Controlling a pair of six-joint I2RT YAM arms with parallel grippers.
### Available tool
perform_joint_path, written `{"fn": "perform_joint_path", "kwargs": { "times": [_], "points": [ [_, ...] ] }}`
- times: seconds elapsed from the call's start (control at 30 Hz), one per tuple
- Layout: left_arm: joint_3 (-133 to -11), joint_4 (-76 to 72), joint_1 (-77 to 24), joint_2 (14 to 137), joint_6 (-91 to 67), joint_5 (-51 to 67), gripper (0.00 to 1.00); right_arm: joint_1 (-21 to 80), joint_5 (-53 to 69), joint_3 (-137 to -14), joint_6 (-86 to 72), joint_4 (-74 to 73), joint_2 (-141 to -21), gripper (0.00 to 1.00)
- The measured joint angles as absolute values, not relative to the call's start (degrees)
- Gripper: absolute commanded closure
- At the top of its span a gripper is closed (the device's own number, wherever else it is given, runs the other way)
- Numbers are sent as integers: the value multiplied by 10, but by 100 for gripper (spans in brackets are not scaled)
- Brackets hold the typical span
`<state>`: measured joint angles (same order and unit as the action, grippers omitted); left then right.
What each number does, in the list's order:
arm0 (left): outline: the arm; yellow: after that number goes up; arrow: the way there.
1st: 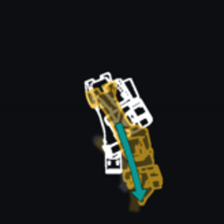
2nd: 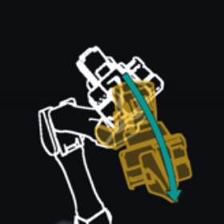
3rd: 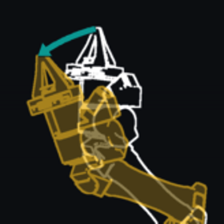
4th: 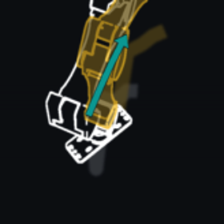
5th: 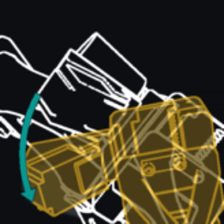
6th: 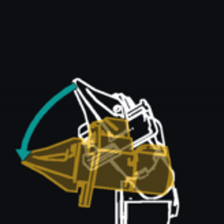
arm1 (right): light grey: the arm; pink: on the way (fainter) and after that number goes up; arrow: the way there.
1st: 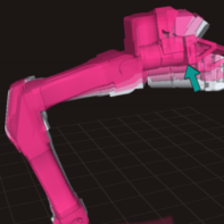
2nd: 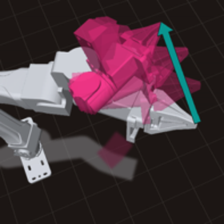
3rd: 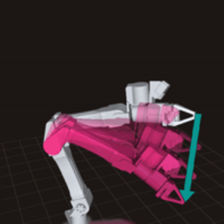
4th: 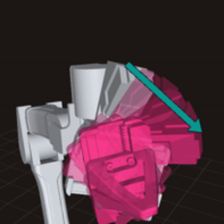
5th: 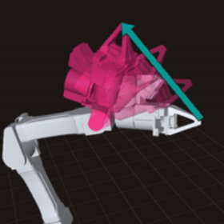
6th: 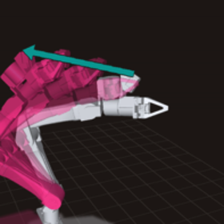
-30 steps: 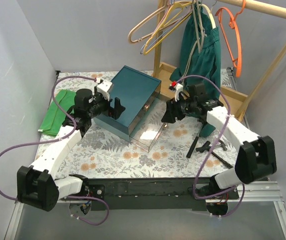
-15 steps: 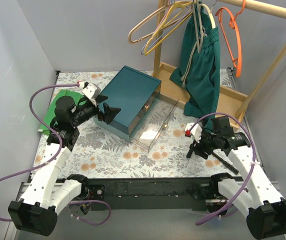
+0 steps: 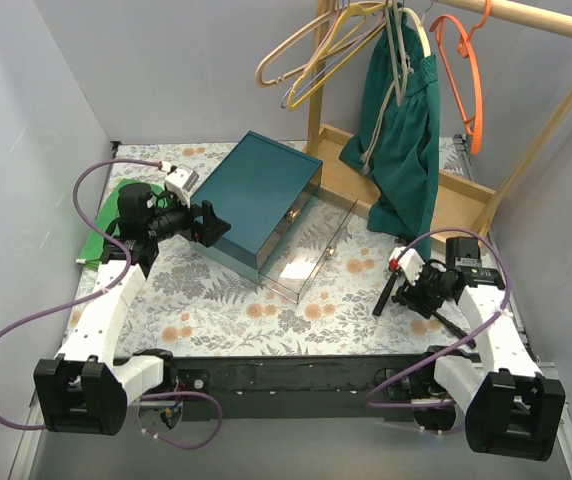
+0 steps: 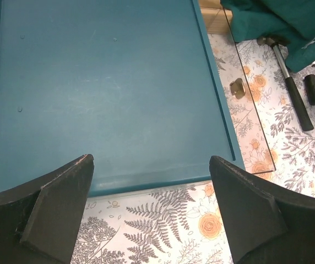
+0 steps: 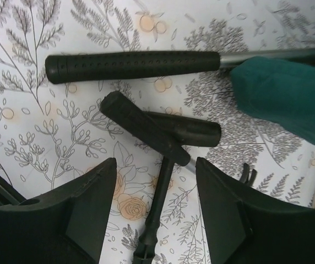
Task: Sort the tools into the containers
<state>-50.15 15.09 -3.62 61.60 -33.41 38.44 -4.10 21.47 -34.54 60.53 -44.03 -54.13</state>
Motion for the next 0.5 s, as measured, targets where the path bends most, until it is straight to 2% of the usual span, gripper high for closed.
{"fn": "perform_joint_path", "kwargs": {
  "times": [0.5],
  "points": [
    [-526,128,-46,679,-345,391,14,-88,188,-329,636,-376,-642,35]
  ]
}}
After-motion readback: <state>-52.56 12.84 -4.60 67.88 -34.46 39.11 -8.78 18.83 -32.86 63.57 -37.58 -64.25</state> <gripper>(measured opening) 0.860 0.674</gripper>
